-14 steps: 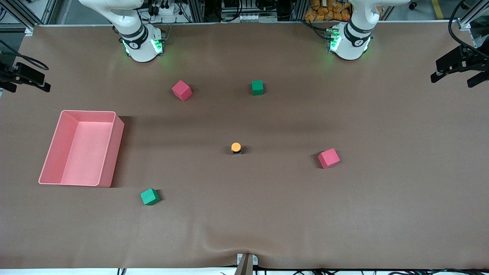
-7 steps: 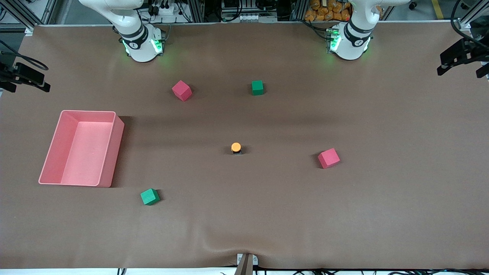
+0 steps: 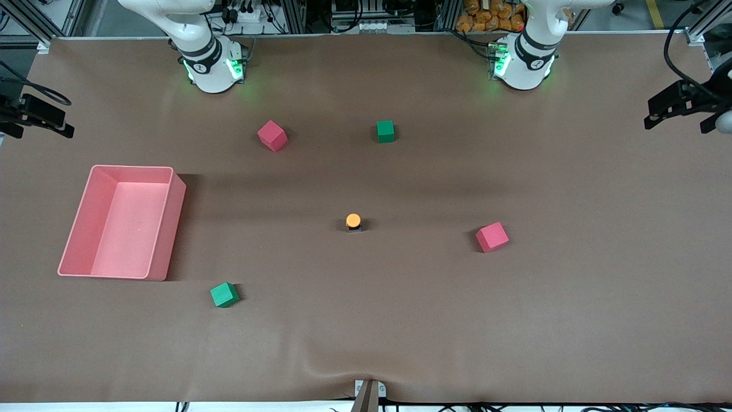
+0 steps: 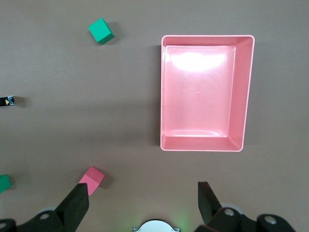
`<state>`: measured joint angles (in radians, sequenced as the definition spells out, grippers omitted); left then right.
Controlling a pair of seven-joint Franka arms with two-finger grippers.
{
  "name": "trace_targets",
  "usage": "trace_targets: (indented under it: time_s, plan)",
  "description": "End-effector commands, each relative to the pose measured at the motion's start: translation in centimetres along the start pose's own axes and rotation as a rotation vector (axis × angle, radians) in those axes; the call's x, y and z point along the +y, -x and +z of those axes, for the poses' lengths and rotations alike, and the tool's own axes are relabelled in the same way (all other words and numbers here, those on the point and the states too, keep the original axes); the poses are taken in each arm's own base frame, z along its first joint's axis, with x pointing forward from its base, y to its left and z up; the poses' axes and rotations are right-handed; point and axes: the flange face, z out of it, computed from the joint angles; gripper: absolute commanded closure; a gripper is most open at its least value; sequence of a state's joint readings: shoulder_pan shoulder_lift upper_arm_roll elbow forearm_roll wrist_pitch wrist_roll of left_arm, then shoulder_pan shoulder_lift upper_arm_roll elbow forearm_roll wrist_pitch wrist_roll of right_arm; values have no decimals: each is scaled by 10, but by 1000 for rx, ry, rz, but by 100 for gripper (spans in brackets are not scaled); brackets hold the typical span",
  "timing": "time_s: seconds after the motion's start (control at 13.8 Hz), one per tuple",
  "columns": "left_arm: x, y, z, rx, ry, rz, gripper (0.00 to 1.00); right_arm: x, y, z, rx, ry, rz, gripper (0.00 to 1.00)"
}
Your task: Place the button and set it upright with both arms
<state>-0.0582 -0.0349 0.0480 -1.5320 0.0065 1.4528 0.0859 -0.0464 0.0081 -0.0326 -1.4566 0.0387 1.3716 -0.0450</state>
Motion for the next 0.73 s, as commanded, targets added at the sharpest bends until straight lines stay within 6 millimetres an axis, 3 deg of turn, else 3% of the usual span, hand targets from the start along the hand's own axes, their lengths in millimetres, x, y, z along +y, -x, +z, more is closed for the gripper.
trace_targets:
  time_s: [0.0, 0.36, 0.65]
  plan:
    - [-4, -2, -2, 13, 4, -1, 0, 5, 1, -2, 5, -17, 21, 0]
    - [-8, 1, -6, 19, 10, -130, 0, -1, -2, 3, 0, -17, 11, 0]
    - [-8, 0, -4, 14, 8, -118, 0, 1, -1, 2, -1, -17, 15, 0]
